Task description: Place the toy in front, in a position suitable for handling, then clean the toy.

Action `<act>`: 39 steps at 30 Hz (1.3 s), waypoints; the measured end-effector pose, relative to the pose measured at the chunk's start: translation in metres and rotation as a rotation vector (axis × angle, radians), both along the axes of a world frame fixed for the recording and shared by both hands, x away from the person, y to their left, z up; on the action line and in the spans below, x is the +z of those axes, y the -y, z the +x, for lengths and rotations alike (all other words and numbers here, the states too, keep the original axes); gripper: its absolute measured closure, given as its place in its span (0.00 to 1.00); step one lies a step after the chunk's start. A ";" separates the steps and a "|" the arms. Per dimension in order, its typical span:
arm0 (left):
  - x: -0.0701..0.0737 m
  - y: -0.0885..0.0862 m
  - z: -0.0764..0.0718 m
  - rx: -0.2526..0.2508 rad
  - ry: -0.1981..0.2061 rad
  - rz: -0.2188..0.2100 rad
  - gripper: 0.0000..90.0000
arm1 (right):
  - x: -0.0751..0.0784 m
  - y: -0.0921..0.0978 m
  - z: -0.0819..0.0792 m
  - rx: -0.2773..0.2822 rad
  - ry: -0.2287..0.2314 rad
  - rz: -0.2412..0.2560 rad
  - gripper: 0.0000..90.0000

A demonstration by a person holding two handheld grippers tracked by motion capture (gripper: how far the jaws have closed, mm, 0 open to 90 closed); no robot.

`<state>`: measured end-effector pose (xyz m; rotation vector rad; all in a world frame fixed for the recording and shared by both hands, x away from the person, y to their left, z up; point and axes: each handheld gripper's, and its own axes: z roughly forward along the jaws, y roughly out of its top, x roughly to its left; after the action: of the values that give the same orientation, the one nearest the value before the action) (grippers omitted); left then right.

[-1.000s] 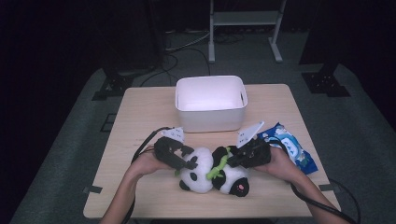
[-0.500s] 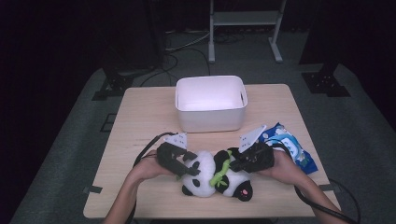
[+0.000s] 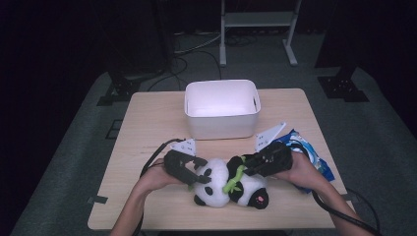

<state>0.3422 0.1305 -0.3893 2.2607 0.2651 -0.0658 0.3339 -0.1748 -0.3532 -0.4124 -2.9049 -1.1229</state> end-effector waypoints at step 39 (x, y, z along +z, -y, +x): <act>0.008 -0.098 0.011 0.296 0.048 -0.027 0.19 | 0.050 -0.023 0.091 -0.063 0.057 -0.029 0.45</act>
<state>0.3530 0.2285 -0.3817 2.1700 0.5663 0.1391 0.4249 -0.1515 -0.3028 -0.4830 -2.9812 -1.1193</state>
